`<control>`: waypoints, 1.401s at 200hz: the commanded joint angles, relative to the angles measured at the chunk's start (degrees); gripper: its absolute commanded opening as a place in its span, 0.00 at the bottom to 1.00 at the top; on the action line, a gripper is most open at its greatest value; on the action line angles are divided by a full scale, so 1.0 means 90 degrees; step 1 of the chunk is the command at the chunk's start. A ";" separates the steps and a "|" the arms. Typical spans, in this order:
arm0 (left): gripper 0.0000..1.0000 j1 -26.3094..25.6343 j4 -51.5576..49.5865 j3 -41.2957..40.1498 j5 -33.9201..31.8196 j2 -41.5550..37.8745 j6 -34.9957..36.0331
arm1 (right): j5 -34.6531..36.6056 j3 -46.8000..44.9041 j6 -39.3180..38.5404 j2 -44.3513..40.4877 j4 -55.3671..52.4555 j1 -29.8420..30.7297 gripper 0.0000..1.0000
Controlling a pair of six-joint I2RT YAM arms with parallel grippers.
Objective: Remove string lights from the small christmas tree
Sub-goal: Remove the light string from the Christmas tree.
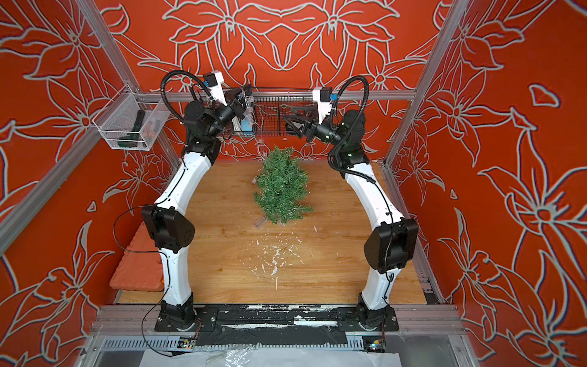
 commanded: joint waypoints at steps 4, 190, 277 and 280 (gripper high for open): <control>0.00 0.0286 0.0035 -0.0222 -0.0475 -0.0678 -0.0084 | 0.0452 -0.0607 -0.0097 -0.0593 0.0267 -0.0026 0.59; 0.00 0.0785 -0.1423 -0.4248 0.0222 -0.5888 -0.0564 | 0.2667 -0.3403 -0.3135 -0.3228 -0.2889 0.3106 0.65; 0.00 0.0173 -0.2086 -0.4808 0.0494 -0.7116 -0.0352 | 0.3823 -0.3201 -0.4116 -0.1488 -0.2754 0.4183 0.78; 0.00 0.0164 -0.2092 -0.4802 0.0503 -0.7118 -0.0353 | 0.3744 -0.3234 -0.4128 -0.1477 -0.2727 0.4183 0.78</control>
